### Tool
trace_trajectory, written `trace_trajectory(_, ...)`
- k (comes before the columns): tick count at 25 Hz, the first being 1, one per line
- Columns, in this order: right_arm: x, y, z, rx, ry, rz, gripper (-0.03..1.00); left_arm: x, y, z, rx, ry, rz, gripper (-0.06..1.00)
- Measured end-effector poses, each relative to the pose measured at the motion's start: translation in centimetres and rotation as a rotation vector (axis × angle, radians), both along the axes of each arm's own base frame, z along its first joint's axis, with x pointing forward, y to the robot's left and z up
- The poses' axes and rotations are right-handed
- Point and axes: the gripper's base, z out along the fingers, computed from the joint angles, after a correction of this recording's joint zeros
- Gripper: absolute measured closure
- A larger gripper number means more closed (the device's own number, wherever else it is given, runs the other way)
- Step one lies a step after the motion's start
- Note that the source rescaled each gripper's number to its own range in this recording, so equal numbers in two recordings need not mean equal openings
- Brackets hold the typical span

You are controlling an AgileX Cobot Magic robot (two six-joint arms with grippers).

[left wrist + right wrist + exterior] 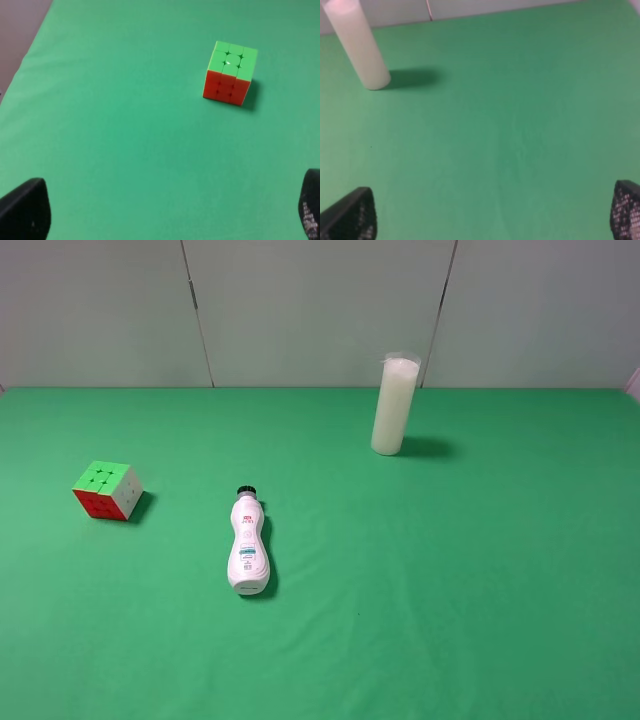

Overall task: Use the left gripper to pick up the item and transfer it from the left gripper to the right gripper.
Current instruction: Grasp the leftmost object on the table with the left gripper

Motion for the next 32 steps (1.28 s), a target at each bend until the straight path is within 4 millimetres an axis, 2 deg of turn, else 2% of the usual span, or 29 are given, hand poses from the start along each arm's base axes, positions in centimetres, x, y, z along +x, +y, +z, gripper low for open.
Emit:
trace_trajectory(5,0.0,0.0,0.0,0.000,0.000,0.000,-0.03,0.1,0.0,0.8,-0.001,0.010,0.000,-0.06)
trace_trajectory(10,0.0,0.0,0.0,0.000,0.000,0.000,-0.03,1.4,0.1,3.6,-0.006,0.059,0.001,-0.06)
trace_trajectory(14,0.0,0.0,0.0,0.000,0.000,0.000,-0.03,3.4,0.3,6.0,-0.010,0.114,0.000,-0.06)
trace_trajectory(21,0.0,0.0,0.0,0.000,0.000,0.000,-0.03,8.4,0.7,8.8,-0.021,0.242,0.000,-0.06)
trace_trajectory(28,0.0,0.0,0.0,0.000,0.000,0.000,-0.03,14.0,1.2,8.9,-0.036,0.405,0.001,-0.06)
trace_trajectory(32,0.0,0.0,0.0,0.000,0.000,0.000,-0.03,17.2,1.5,8.0,-0.044,0.493,0.000,-0.06)
